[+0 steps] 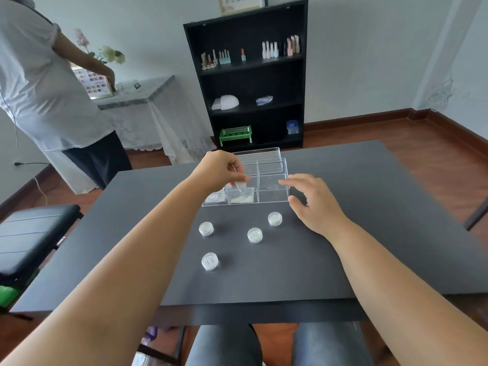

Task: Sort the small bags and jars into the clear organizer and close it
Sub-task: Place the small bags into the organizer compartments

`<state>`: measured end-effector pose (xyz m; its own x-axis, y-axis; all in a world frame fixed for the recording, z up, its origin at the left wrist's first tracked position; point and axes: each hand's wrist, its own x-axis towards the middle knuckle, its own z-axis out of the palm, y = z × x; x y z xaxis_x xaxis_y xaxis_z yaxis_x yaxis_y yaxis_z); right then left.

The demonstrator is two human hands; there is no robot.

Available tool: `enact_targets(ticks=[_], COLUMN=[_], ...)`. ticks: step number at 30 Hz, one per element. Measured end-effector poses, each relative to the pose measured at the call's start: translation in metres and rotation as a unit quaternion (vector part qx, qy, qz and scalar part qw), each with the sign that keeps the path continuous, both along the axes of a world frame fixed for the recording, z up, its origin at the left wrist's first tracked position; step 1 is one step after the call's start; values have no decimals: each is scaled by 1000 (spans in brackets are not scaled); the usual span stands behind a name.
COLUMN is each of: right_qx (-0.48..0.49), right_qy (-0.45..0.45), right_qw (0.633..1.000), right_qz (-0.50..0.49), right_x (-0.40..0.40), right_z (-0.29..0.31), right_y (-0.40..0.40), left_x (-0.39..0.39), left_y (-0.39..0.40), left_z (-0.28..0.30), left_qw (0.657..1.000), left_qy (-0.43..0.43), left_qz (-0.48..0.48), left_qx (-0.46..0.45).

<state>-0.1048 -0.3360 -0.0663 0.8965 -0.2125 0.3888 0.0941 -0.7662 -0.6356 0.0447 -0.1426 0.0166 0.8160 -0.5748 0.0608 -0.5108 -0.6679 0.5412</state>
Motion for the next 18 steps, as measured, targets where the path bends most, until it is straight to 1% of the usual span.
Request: enact_targets(ticks=[7,12,16,18], right_qx=[12,13,9,6], right_qy=[2,2,2,2], right_qw=[1000,1000,1000,1000], right_qz=[-1,0,0,0], right_x=[0,0,0,1], right_z=[-1,0,0,-1], right_y=[-3,-2,-2,-2], left_x=[1,2,-1,-2], left_y=[4,7,8,8], left_z=[9,13,13,12], left_qw=[998,995,991,991], left_qy=[10,-11,-81,-89], left_qz=[-52,-61,-84,-91], left_qx=[40,75,63,36])
